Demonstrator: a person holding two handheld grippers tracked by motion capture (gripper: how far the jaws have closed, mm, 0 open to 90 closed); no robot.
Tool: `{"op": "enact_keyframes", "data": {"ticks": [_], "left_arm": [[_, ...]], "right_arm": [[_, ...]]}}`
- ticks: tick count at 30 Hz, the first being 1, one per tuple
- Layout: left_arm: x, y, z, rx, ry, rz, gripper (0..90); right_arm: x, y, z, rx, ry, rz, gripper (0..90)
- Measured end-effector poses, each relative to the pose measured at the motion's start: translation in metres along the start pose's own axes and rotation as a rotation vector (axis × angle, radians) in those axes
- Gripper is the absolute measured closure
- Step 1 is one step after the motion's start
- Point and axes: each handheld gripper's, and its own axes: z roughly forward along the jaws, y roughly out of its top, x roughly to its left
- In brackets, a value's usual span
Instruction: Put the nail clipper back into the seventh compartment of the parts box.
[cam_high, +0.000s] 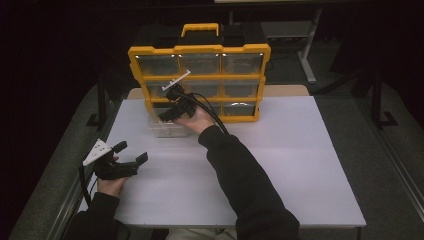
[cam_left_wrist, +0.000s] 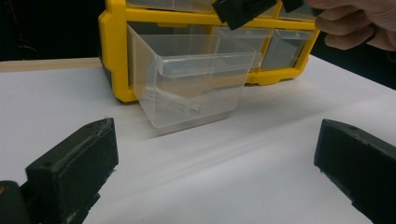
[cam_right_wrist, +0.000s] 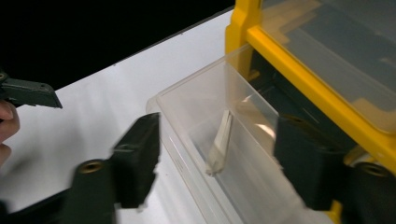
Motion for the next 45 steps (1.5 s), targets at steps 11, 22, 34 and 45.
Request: {"op": "enact_keyframes", "data": {"ticks": [11,22,34,45], "left_arm": [[0.0,0.0,0.0,0.003,0.0,0.002,0.0],[0.0,0.0,0.0,0.007,0.003,0.005,0.0],[-0.001,-0.001,0.001,0.013,0.006,0.011,0.0],[-0.003,-0.001,-0.001,0.019,-0.004,0.016,0.0]], "right_arm": [[0.0,-0.009,-0.021,-0.04,-0.022,-0.009,0.0],[-0.006,-0.031,-0.044,-0.065,-0.053,-0.026,0.0],[-0.017,-0.061,-0.071,-0.091,-0.078,-0.003,0.0],[-0.018,-0.088,-0.09,-0.127,-0.071,0.024,0.0]]}}
